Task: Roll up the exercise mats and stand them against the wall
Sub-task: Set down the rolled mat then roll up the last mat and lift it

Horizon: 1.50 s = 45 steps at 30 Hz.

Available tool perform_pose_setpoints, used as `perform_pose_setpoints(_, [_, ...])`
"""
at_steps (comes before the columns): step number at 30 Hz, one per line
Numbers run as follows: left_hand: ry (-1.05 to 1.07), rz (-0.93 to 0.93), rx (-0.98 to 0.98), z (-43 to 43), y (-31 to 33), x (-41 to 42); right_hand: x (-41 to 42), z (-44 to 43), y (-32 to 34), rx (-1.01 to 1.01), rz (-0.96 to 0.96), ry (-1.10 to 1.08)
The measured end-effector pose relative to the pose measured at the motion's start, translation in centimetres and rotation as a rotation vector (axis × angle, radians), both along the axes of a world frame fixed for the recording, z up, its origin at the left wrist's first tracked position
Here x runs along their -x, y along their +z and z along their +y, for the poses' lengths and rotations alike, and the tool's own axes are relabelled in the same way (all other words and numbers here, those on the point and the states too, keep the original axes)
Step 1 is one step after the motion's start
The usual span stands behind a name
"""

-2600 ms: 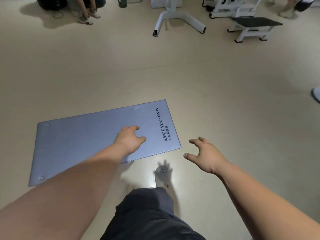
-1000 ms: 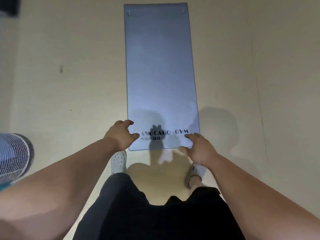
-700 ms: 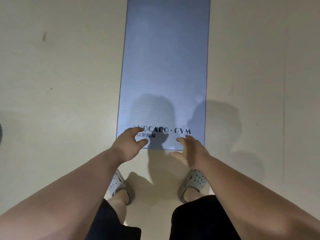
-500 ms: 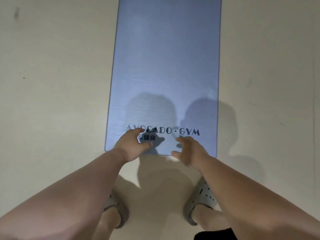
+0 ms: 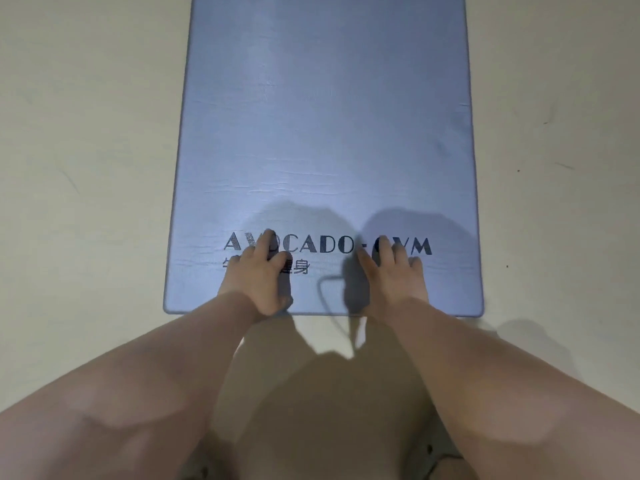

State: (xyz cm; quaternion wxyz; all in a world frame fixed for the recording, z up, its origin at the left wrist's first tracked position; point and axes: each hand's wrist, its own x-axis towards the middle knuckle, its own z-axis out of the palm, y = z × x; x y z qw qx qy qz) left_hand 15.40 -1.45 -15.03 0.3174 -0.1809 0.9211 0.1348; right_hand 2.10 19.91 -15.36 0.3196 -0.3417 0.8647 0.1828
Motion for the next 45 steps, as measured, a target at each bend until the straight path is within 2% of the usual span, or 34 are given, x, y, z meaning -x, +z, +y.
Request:
perform_pose_setpoints(3, [-0.051,-0.065,0.016,1.3,-0.5,-1.5,-0.4,1.1,-0.1,-0.003,-0.004,0.149])
perform_pose_setpoints(8, [-0.088,0.001,0.060,1.2,-2.5,-2.7,0.0,1.7,-1.3,0.050,-0.074,0.208])
perform_pose_setpoints(11, [-0.232,0.035,0.100,0.9,-2.1,-2.0,0.1,1.7,-0.9,0.107,-0.147,0.259])
perform_pose_setpoints(13, [-0.369,0.112,0.089,0.6,-1.6,-1.4,0.6,2.0,-0.1,0.177,-0.228,0.186])
perform_pose_setpoints(16, [-0.419,0.256,-0.058,-0.9,-1.4,-2.0,3.2,1.6,1.7,0.264,-0.327,-0.126])
perform_pose_setpoints(19, [-0.323,0.305,-0.186,-2.7,-0.9,-2.9,6.1,0.2,3.4,0.305,-0.442,-0.343])
perform_pose_setpoints(23, [-0.162,0.301,-0.143,-3.2,0.4,-1.5,7.6,-1.3,4.3,0.338,-0.498,-0.444])
perform_pose_setpoints(26, [0.002,0.279,-0.055,-3.5,1.3,1.5,7.9,-1.7,4.8,0.411,-0.429,-0.566])
perform_pose_setpoints(28, [0.060,0.199,0.019,-3.7,1.8,4.2,7.8,-2.5,5.0,0.435,-0.253,-0.559])
perform_pose_setpoints(31, [0.097,0.124,0.141,-3.7,2.0,7.0,5.7,-4.2,4.9,0.430,0.239,-0.241])
perform_pose_setpoints(33, [0.102,0.108,0.211,-3.4,1.7,7.7,3.3,-4.6,4.2,0.508,0.411,-0.004])
perform_pose_setpoints(35, [0.085,0.099,0.261,-3.1,1.4,7.6,1.1,-3.8,3.1,0.588,0.401,0.095])
perform_pose_setpoints(38, [0.049,0.123,0.321,-3.2,0.6,6.9,0.1,-1.0,0.6,0.435,0.331,0.123])
perform_pose_setpoints(41, [-0.005,0.402,0.360,-3.7,0.8,6.8,0.4,0.0,-0.6,0.293,0.217,0.130])
perform_pose_setpoints(43, [-0.177,0.628,0.377,-3.2,1.0,6.6,1.0,-0.6,-1.2,0.251,0.159,0.088])
perform_pose_setpoints(45, [-0.299,0.659,0.353,-1.8,1.1,6.3,1.7,-1.2,-1.2,0.197,0.133,0.082])
